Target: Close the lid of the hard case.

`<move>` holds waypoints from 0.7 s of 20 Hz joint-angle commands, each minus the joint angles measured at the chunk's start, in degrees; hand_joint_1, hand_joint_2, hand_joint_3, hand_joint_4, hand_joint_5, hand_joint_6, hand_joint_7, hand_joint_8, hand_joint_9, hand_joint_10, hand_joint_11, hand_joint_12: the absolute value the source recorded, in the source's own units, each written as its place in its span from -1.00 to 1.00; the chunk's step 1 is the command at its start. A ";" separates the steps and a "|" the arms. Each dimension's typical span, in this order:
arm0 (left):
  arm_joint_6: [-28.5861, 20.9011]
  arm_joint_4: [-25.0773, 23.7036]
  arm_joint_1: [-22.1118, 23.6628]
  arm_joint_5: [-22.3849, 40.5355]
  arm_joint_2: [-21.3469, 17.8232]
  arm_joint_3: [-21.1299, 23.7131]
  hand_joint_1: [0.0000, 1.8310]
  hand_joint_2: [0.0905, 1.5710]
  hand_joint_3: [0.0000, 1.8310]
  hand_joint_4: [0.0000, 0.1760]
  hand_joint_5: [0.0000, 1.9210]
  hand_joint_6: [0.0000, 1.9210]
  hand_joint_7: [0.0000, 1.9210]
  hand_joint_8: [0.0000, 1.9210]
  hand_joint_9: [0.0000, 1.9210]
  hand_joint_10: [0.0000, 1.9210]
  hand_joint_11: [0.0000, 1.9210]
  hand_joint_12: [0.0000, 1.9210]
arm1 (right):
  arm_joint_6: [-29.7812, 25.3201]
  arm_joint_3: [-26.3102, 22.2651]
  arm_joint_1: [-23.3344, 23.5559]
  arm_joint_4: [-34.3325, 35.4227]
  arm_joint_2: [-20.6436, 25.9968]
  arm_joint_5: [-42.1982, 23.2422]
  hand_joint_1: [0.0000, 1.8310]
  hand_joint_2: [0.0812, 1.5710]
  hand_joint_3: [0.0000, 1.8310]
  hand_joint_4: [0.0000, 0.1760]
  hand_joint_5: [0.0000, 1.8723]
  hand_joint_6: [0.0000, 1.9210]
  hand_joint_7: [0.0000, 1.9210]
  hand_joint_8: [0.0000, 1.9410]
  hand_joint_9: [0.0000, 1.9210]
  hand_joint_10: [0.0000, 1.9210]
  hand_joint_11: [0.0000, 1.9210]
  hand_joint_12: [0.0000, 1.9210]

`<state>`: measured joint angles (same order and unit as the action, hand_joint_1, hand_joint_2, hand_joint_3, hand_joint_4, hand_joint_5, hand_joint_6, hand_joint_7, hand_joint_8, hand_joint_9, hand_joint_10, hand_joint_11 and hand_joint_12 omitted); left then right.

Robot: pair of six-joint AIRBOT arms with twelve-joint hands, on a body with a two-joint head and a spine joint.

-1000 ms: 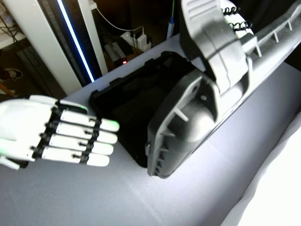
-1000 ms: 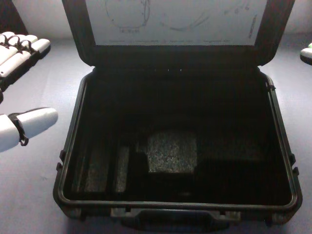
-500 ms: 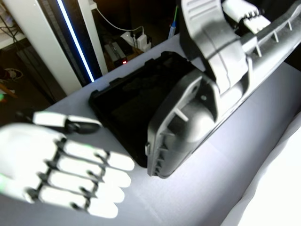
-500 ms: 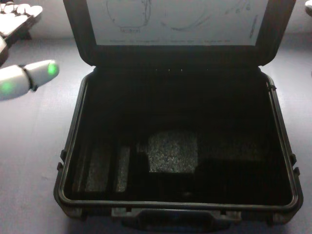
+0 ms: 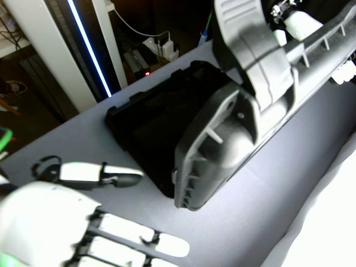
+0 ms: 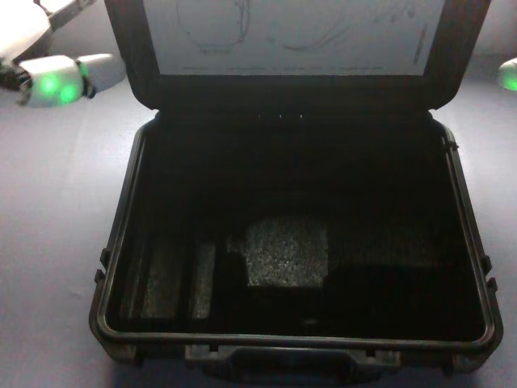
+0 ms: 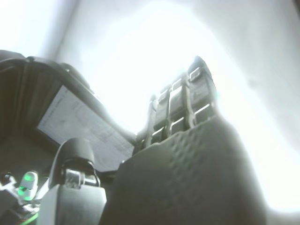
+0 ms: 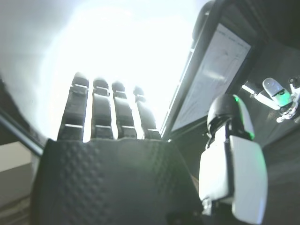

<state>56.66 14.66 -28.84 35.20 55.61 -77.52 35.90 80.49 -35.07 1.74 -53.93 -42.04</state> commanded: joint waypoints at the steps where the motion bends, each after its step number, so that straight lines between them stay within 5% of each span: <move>1: 0.18 -1.13 2.01 4.94 0.05 -0.73 -1.00 0.52 -1.00 -1.00 -0.95 -0.98 -0.98 -0.99 -1.00 -1.00 -1.00 -1.00 | -0.23 0.79 1.37 1.02 0.36 -6.22 -0.79 0.36 -1.00 -1.00 -1.00 -1.00 -1.00 -1.00 -1.00 -1.00 -1.00 -1.00; 3: 0.55 -2.85 4.36 3.46 0.94 -1.33 -1.00 0.50 -1.00 -1.00 -0.95 -0.99 -0.99 -1.00 -1.00 -1.00 -1.00 -1.00 | -0.23 0.73 2.70 -0.49 0.35 -6.03 -0.79 0.32 -1.00 -0.61 -1.00 -1.00 -1.00 -1.00 -1.00 -1.00 -1.00 -1.00; 4: 1.15 -3.27 5.01 3.14 1.14 -1.35 -1.00 0.50 -1.00 -1.00 -0.96 -0.99 -1.00 -1.00 -1.00 -1.00 -1.00 -1.00 | -0.23 0.64 3.51 -1.49 0.22 -6.03 -0.77 0.32 -1.00 -1.00 -1.00 -1.00 -1.00 -1.00 -1.00 -1.00 -1.00 -1.00; 14: 1.38 -5.03 3.40 9.14 -1.81 3.33 -1.00 0.50 -1.00 -1.00 -0.95 -1.00 -0.95 -0.99 -0.99 -1.00 -1.00 -1.00 | -0.24 -3.15 7.05 -9.07 1.05 -8.19 -0.68 0.30 -1.00 -1.00 -0.99 -1.00 -1.00 -1.00 -1.00 -1.00 -1.00 -1.00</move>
<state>58.19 10.02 -26.09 35.99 54.22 -73.97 35.90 77.38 -28.93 -8.01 -53.08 -42.37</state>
